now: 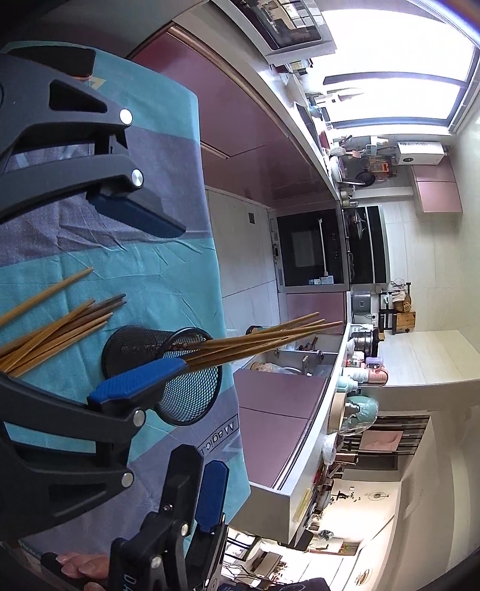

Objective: Organize utensils

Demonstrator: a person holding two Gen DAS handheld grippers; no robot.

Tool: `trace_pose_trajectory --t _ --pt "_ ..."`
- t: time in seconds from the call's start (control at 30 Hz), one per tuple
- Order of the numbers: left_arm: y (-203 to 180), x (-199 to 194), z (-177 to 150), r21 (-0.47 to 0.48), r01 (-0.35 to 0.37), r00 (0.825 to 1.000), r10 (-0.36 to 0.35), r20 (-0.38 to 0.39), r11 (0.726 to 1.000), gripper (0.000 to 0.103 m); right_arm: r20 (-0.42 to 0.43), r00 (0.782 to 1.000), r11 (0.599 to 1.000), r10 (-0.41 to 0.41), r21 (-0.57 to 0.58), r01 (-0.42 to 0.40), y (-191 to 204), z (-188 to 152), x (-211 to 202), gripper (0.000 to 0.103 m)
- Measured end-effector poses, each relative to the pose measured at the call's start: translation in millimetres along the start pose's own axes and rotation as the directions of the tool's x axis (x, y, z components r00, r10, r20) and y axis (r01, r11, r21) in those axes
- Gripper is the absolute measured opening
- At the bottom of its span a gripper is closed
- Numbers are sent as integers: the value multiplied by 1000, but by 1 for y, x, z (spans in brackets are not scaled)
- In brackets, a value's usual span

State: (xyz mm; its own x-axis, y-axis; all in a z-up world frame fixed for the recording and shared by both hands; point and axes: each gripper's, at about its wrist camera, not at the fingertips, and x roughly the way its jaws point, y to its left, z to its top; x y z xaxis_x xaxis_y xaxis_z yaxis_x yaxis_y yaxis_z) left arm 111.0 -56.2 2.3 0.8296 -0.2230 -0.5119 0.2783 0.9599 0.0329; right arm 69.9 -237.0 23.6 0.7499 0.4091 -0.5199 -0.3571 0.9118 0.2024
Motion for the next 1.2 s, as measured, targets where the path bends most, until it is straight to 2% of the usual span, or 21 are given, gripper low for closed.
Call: trace_pose_trajectory --t 0.2,0.57,1.2 --pt "4 -6 -14 -20 -14 1000 14 -24 1000 69 -41 999 1000 18 -21 -18 15 -22 4 53" --pt "15 -4 -42 -50 -37 995 32 -90 998 69 -149 987 999 52 4 -52 29 -57 27 53" --pt "15 8 -69 -59 -41 984 30 -176 997 67 -247 967 998 64 27 -59 37 -79 47 53"
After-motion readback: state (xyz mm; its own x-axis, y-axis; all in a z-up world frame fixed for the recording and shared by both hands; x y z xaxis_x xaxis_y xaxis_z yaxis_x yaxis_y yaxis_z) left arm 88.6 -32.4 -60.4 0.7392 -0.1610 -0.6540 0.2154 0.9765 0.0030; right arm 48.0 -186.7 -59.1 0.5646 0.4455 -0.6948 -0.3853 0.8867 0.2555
